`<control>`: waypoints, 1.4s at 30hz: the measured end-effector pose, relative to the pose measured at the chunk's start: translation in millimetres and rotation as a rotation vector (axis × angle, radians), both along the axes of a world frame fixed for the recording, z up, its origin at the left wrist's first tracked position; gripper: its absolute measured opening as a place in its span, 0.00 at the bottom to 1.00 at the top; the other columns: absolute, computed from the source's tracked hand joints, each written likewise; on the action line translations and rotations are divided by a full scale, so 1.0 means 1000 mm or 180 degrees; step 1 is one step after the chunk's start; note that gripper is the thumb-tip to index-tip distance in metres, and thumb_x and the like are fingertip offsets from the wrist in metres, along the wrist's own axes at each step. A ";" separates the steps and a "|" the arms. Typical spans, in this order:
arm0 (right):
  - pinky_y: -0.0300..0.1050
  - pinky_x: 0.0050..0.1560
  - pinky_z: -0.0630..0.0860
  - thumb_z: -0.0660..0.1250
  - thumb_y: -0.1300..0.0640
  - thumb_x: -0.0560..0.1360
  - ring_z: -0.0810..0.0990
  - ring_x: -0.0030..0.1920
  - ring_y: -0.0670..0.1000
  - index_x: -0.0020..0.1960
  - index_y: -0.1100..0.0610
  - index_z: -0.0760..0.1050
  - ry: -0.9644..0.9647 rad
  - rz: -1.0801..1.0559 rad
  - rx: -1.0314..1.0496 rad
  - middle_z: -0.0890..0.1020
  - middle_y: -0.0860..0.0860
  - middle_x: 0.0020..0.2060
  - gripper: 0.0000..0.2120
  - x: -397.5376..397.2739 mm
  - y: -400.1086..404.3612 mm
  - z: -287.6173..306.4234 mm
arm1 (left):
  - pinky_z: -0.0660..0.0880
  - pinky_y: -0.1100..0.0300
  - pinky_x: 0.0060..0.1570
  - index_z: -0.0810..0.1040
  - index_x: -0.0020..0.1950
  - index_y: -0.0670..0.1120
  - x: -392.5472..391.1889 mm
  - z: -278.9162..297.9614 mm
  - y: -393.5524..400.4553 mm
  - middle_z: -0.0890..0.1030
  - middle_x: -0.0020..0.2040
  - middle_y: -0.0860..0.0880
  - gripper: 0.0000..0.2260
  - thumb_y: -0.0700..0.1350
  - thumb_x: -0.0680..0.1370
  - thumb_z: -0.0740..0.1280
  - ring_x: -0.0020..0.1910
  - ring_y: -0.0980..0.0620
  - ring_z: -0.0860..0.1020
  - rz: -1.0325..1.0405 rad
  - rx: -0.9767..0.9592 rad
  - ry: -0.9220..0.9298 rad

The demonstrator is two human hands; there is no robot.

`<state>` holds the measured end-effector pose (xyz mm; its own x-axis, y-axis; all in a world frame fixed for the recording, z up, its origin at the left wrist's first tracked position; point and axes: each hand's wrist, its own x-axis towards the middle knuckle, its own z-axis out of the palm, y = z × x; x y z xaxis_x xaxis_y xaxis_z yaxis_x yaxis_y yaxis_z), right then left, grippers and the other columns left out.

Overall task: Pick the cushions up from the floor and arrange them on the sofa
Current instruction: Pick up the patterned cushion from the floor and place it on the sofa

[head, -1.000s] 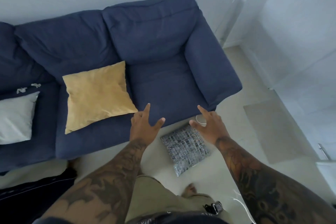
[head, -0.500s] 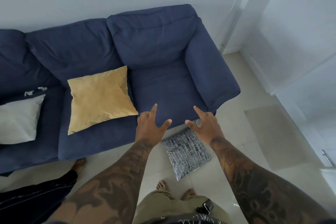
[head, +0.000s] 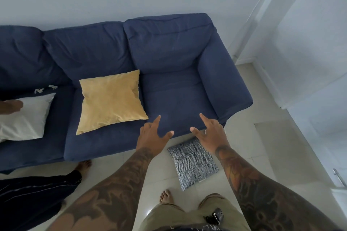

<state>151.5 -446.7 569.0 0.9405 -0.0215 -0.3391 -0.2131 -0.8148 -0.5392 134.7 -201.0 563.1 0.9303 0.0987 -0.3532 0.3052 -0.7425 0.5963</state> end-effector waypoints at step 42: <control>0.57 0.70 0.76 0.64 0.28 0.78 0.77 0.71 0.60 0.85 0.38 0.55 0.1809 0.1043 -0.0477 0.75 0.58 0.70 0.40 0.083 -0.231 -0.342 | 0.74 0.47 0.65 0.44 0.86 0.61 0.013 -0.348 -0.199 0.79 0.71 0.40 0.45 0.67 0.78 0.68 0.68 0.35 0.76 0.0516 -0.0180 0.1985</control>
